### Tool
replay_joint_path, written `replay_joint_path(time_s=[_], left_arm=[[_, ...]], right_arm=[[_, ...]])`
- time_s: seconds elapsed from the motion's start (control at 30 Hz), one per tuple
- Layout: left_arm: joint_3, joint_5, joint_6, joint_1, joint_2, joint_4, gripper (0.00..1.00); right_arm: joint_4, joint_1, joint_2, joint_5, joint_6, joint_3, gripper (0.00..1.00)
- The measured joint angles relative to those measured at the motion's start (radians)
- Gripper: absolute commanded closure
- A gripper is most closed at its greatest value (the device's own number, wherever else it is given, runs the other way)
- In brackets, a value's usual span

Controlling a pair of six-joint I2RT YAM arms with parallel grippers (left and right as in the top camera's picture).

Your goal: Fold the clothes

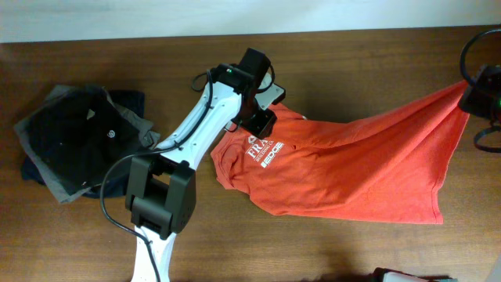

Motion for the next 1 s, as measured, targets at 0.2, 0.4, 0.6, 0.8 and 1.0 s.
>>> replay_joint_path(time_s=[0.2,0.4,0.6,0.8,1.0], left_arm=[[-0.043,-0.094,-0.002,0.043,0.002,0.092,0.44],[-0.043,-0.092,-0.005,0.083,0.028,0.109,0.48],[-0.044,-0.042,-0.010,0.080,0.126,0.108,0.60],[-0.048,-0.020,-0.015,0.081,0.140,0.106,0.98],[-0.015,-0.014,-0.012,0.086,0.140,0.035,1.00]], right_arm=[[0.001,0.000,0.000,0.000,0.000,0.000,0.95],[0.001,0.000,0.000,0.000,0.000,0.000,0.95],[0.001,0.000,0.000,0.000,0.000,0.000,0.95],[0.001,0.000,0.000,0.000,0.000,0.000,0.96],[0.000,0.000,0.000,0.000,0.000,0.000,0.95]])
